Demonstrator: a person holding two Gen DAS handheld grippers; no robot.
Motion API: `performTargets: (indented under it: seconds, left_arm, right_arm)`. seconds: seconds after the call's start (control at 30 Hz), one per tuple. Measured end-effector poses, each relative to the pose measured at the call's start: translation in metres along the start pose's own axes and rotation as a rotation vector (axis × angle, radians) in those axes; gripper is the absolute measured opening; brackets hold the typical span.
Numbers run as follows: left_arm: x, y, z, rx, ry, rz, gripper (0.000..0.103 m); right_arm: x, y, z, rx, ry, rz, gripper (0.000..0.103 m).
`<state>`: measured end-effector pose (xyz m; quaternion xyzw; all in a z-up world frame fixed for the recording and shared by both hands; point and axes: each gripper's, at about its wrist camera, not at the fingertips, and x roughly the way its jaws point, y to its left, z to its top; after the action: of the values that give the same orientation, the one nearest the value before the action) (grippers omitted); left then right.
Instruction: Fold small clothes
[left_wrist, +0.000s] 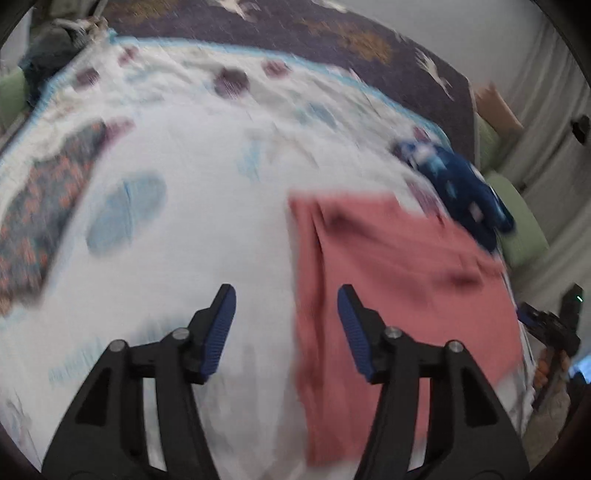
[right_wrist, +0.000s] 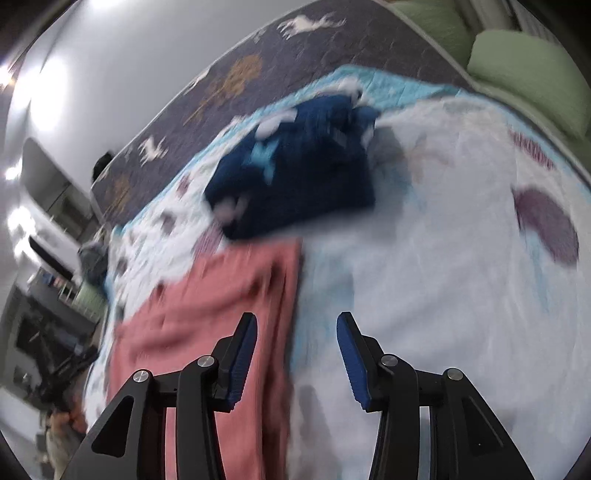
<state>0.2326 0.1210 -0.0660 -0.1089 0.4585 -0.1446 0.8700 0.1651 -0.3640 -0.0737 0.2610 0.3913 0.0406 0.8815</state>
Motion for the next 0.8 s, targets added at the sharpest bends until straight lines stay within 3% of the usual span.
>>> performTargets:
  seconds: [0.1, 0.23, 0.33, 0.4, 0.43, 0.47, 0.5, 0.53, 0.57, 0.63, 0.8]
  left_arm:
    - [-0.003, 0.000, -0.034, -0.030, 0.085, -0.064, 0.059]
    - [-0.014, -0.006, -0.065, -0.024, 0.116, -0.083, 0.062]
    - [-0.013, -0.011, -0.071, -0.025, 0.134, -0.112, 0.069]
    - [-0.002, -0.015, -0.065, -0.041, 0.146, -0.092, 0.069]
    - [0.002, -0.017, -0.060, -0.048, 0.136, -0.083, 0.062]
    - [0.004, -0.021, -0.055, -0.054, 0.130, -0.078, 0.047]
    - [0.008, -0.022, -0.051, -0.061, 0.140, -0.080, 0.007]
    - [0.011, -0.023, -0.049, -0.083, 0.165, -0.098, 0.009]
    - [0.010, -0.022, -0.047, -0.112, 0.165, -0.101, 0.009]
    - [-0.005, -0.027, -0.046, -0.087, 0.134, -0.067, 0.008]
    - [-0.068, -0.032, -0.069, 0.000, 0.085, -0.103, 0.008]
  right_arm:
    - [-0.013, -0.004, -0.037, 0.018, 0.097, 0.075, 0.046]
    - [-0.036, -0.003, -0.078, 0.039, 0.130, 0.149, 0.048]
    - [-0.038, -0.002, -0.088, 0.045, 0.152, 0.185, 0.054]
    - [-0.028, 0.001, -0.085, 0.055, 0.164, 0.198, 0.058]
    - [-0.021, 0.004, -0.082, 0.051, 0.161, 0.209, 0.059]
    - [-0.014, 0.008, -0.078, 0.049, 0.154, 0.211, 0.060]
    - [-0.006, 0.011, -0.075, 0.049, 0.149, 0.203, 0.056]
    - [0.001, 0.015, -0.071, 0.049, 0.139, 0.170, 0.044]
    - [0.005, 0.017, -0.069, 0.055, 0.135, 0.140, 0.005]
    - [0.007, 0.017, -0.068, 0.120, 0.160, 0.153, 0.007]
    - [-0.041, 0.031, -0.083, 0.069, 0.130, 0.165, 0.006]
